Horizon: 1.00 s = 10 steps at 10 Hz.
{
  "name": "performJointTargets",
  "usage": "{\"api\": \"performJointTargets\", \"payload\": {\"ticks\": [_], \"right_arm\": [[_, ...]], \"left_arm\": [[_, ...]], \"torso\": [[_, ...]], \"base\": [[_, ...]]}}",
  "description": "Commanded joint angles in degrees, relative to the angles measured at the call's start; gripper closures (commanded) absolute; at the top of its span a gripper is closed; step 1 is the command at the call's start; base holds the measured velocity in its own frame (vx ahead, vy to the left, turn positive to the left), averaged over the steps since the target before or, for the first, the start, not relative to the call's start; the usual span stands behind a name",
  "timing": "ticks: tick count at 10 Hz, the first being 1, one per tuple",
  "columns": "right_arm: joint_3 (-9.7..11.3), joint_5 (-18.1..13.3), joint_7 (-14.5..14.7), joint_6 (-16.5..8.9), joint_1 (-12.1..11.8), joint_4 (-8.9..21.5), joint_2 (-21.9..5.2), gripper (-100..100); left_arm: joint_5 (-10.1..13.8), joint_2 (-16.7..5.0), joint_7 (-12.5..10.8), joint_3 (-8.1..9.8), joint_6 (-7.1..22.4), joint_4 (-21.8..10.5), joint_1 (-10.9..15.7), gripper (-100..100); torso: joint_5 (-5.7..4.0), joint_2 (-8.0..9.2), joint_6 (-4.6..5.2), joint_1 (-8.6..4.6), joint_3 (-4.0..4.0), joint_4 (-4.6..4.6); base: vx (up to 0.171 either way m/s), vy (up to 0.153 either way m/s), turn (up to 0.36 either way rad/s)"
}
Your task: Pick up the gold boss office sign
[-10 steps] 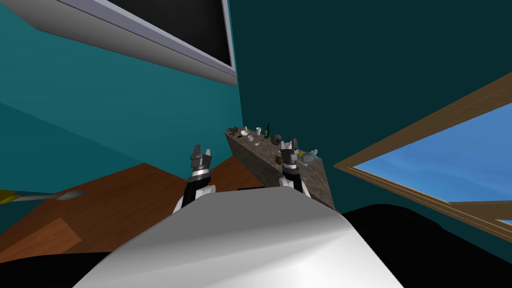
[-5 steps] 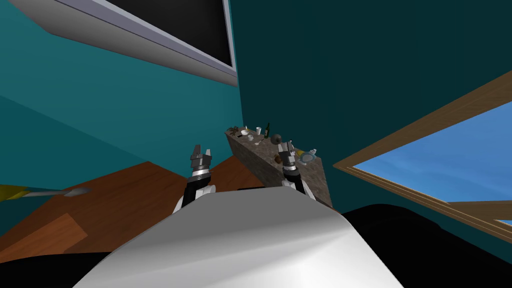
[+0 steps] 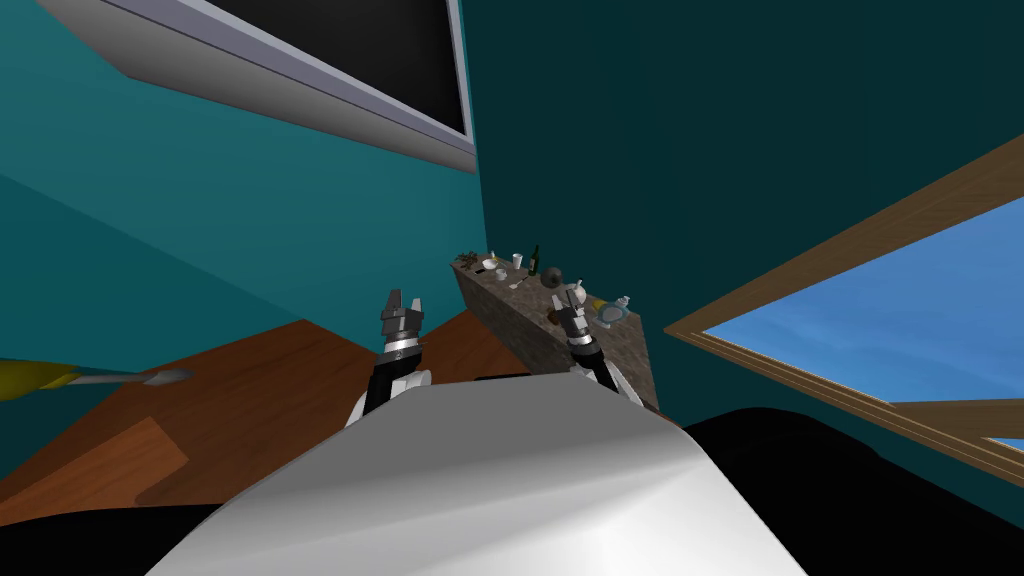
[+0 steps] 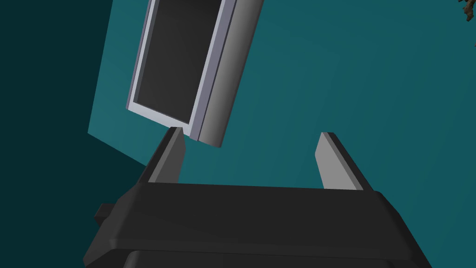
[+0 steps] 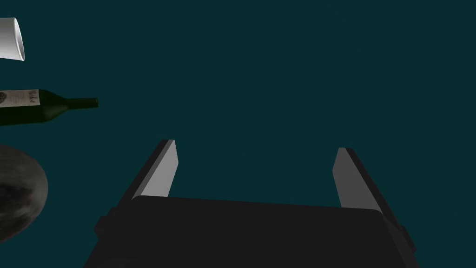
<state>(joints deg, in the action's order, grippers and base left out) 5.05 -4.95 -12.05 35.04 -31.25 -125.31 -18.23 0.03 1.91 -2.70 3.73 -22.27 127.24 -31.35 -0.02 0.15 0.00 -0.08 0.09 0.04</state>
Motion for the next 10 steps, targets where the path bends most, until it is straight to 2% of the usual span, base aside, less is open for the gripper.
{"api": "performJointTargets", "payload": {"ticks": [1, 6, 7, 10], "right_arm": [[0.48, -0.28, -1.18, -0.18, -0.94, 0.87, -2.86, -100], [1.04, -0.60, -3.66, -0.52, -2.35, 2.82, -11.50, -100], [1.04, -0.60, -3.66, -0.52, -2.35, 2.82, -12.18, -100], [1.64, -0.99, -6.27, -0.88, -3.83, 4.82, -17.63, -100]], "left_arm": [[0.00, 0.00, 0.00, 0.00, 0.00, 0.00, 0.00, 0], [0.00, 0.00, 0.00, 0.00, 0.00, 0.00, 0.00, 0], [0.00, 0.00, 0.00, 0.00, 0.00, 0.00, 0.00, 0], [0.00, 0.00, 0.00, 0.00, 0.00, 0.00, 0.00, 0]], "torso": [[0.00, 0.00, 0.00, 0.00, 0.00, 0.00], [-0.01, 0.04, 0.00, -0.03, 0.02, 0.01], [0.00, 0.03, 0.00, -0.01, 0.02, 0.01], [0.00, -0.01, 0.00, 0.00, 0.00, 0.00]], "base": [[-0.052, -0.020, 0.030], [-0.049, -0.025, 0.020], [-0.022, -0.008, 0.000], [-0.046, -0.018, 0.029]]}}
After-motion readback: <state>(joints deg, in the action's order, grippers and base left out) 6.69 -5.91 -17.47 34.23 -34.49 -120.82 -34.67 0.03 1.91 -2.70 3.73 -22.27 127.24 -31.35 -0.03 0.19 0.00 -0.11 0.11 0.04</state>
